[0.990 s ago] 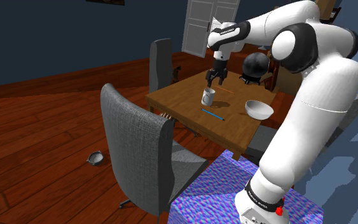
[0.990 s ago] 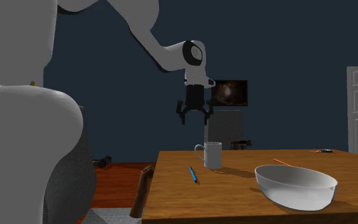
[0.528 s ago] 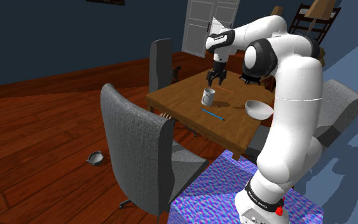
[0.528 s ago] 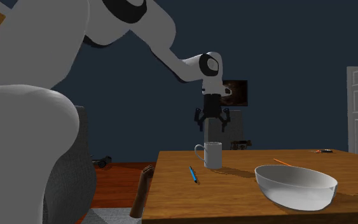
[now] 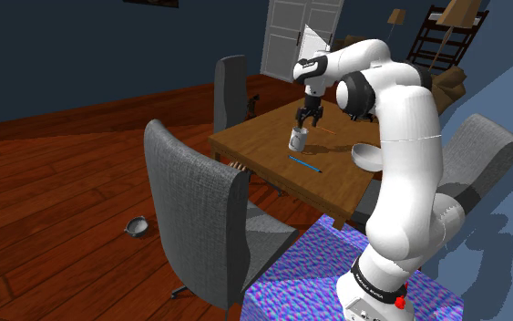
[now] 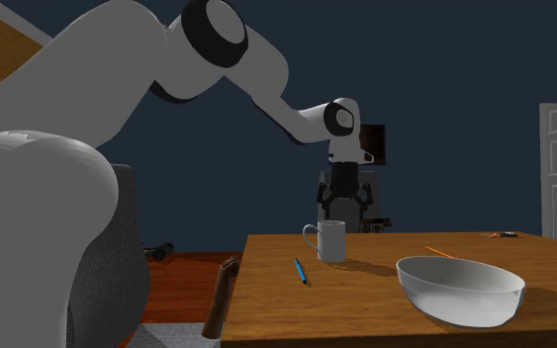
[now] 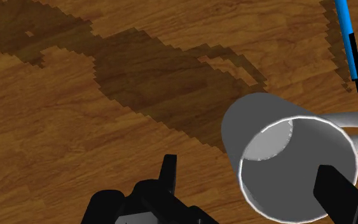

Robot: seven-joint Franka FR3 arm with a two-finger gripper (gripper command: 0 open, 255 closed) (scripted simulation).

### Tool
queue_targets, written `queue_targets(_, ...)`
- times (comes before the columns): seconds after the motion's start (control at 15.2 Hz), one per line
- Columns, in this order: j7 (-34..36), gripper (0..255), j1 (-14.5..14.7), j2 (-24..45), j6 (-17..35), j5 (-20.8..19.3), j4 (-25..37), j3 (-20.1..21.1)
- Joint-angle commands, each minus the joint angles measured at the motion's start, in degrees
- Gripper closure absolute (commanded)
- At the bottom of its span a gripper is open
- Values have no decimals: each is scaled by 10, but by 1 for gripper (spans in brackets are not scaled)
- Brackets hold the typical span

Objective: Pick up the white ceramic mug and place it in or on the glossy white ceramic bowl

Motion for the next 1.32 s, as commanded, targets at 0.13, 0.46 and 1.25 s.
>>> queue_targets(0.13,-2,0,2,3,27,3,-24,2)
queue_targets(0.46,-2,0,2,3,27,3,-24,2)
queue_targets(1.25,-2,255,2,4,26,3,-23,2)
